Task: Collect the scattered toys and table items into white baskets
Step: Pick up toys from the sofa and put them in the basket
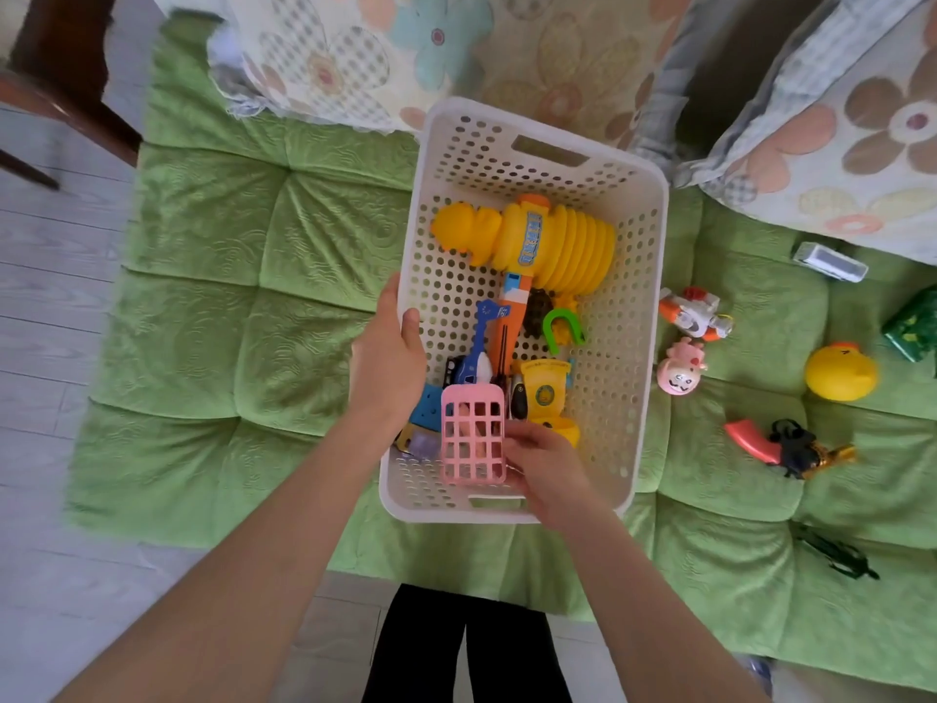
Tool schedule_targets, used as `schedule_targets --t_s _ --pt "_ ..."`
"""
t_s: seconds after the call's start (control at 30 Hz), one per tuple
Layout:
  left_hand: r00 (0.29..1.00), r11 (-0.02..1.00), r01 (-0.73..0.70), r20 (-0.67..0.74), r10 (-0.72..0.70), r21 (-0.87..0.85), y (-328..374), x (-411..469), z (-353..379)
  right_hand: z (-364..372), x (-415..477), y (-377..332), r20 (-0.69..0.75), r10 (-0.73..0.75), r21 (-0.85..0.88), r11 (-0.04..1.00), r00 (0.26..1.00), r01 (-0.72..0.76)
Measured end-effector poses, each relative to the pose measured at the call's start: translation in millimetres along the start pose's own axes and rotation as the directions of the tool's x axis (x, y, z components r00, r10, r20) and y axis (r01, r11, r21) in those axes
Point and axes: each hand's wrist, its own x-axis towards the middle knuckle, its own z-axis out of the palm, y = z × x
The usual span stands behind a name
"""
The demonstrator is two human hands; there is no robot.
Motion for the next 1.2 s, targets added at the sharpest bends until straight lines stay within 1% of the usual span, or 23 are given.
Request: schedule_targets --t_s 0.07,0.1,0.17,0.23,0.27,0.33,0.37,0.43,0.5,0.53,0.6,0.67,0.77,0.87,0.97,1.07,1.13,1.2 --pt "1.0 1.0 0.0 0.0 0.0 0.001 -2.6 0.1 -0.2 5.7 8.9 6.8 -0.066 0.011 -0.137 0.99 0.998 -0.02" --pt "1.0 1.0 -0.001 0.001 0.001 0.005 -3.5 0.2 -0.5 6.6 12.1 8.0 -0.1 -0.012 -0.212 0.977 0.995 -0.01" --pt "1.0 1.0 -0.008 0.003 0.008 0.004 -3.6 -0.2 -1.2 5.7 15.3 6.8 -0.144 -0.102 -0.368 0.929 0.984 0.043" --pt "1.0 1.0 -0.024 -0.003 0.024 -0.005 -1.5 -1.1 -2.7 0.9 13.7 4.6 -0.192 -0.211 -0.448 0.888 0.958 0.106" --pt "0.999 0.999 -0.038 -0.007 0.038 -0.005 0.2 -1.9 -3.3 -3.8 9.1 0.9 -0.215 -0.269 -0.44 0.885 0.939 0.153" --pt "0.998 0.999 -0.053 -0.016 0.053 -0.003 2.7 -5.4 -5.2 -18.6 -0.7 -8.9 -0.255 -0.39 -0.324 0.897 0.885 0.302" --pt "0.998 0.998 -0.056 -0.02 0.056 -0.006 6.8 -7.0 -3.6 -33.2 -5.3 -18.0 -0.305 -0.451 -0.273 0.885 0.839 0.376" --pt "0.998 0.999 -0.049 -0.038 0.049 0.002 10.5 -10.6 -3.8 -64.4 -10.0 -36.6 -0.434 -0.518 -0.225 0.854 0.737 0.469" --pt "0.996 0.999 -0.052 -0.067 0.052 0.006 16.6 -13.3 -1.6 -102.1 -8.1 -52.9 -0.554 -0.523 -0.251 0.846 0.648 0.469" --pt "0.995 0.999 -0.052 -0.08 0.052 -0.001 19.4 -14.7 -1.4 -118.8 -3.7 -57.7 -0.587 -0.509 -0.283 0.857 0.629 0.43" --pt "0.995 0.999 -0.041 -0.096 0.039 -0.016 26.5 -17.6 2.7 -150.9 10.9 -63.4 -0.602 -0.463 -0.365 0.884 0.65 0.292" --pt "0.994 1.0 -0.014 -0.113 0.012 -0.022 31.9 -18.8 10.8 -173.4 30.3 -65.5 -0.581 -0.413 -0.455 0.879 0.702 0.141" --pt "0.993 1.0 -0.005 -0.117 0.006 0.002 37.2 -19.2 25.3 -185.9 58.8 -66.5 -0.518 -0.359 -0.541 0.841 0.776 0.029" --pt "0.992 0.999 -0.013 -0.127 0.018 0.037 39.0 -18.3 39.9 -185.0 85.6 -67.3 -0.487 -0.301 -0.531 0.847 0.819 -0.004" --pt "0.989 1.0 0.005 -0.15 -0.001 0.024 35.0 -14.8 43.8 -181.4 106.0 -67.5 -0.481 -0.269 -0.539 0.842 0.834 -0.039" --pt "0.987 0.999 0.009 -0.159 -0.001 0.053 29.7 -11.8 45.2 -185.6 120.4 -68.0 -0.495 -0.245 -0.532 0.844 0.834 -0.067" --pt "0.986 0.998 0.009 -0.165 0.003 0.067 28.6 -10.0 46.0 -190.5 121.8 -67.9 -0.496 -0.243 -0.512 0.857 0.833 -0.054" --pt "0.985 0.997 0.022 -0.174 -0.009 0.072 27.7 -8.3 47.9 -193.9 114.8 -66.3 -0.481 -0.274 -0.492 0.871 0.833 0.003"
